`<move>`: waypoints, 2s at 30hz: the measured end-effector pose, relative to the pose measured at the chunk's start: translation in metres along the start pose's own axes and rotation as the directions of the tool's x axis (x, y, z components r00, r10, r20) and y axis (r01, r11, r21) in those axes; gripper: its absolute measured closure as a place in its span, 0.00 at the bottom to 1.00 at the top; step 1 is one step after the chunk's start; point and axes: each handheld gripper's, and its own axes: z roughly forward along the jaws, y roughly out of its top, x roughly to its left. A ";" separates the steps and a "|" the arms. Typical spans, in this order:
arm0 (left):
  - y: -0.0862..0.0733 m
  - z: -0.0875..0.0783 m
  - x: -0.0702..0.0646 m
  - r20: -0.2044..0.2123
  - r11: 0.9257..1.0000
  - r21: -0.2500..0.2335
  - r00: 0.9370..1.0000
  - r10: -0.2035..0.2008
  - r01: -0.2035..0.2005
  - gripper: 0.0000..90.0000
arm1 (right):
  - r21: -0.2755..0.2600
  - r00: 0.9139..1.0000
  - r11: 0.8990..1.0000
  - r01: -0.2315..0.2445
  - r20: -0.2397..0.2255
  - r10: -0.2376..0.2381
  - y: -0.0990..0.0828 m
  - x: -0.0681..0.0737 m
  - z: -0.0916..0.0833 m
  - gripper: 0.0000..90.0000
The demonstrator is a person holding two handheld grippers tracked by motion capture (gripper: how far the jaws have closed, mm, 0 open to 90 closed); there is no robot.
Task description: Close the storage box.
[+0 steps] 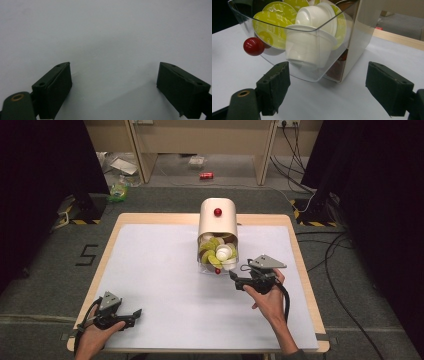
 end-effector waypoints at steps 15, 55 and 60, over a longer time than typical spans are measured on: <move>0.000 0.000 0.000 -0.001 1.000 0.000 1.000 0.002 -0.002 0.14 | 0.009 1.000 1.000 -0.017 0.000 0.017 0.004 -0.004 0.007 0.22; 0.000 0.000 0.000 -0.003 1.000 0.002 1.000 0.004 -0.004 0.14 | 0.000 0.998 0.999 -0.047 0.041 0.047 0.019 -0.019 0.031 0.21; 0.000 0.000 0.000 -0.003 1.000 0.002 1.000 0.004 -0.004 0.14 | 0.001 0.998 0.999 -0.052 0.045 0.052 0.020 -0.021 0.034 0.21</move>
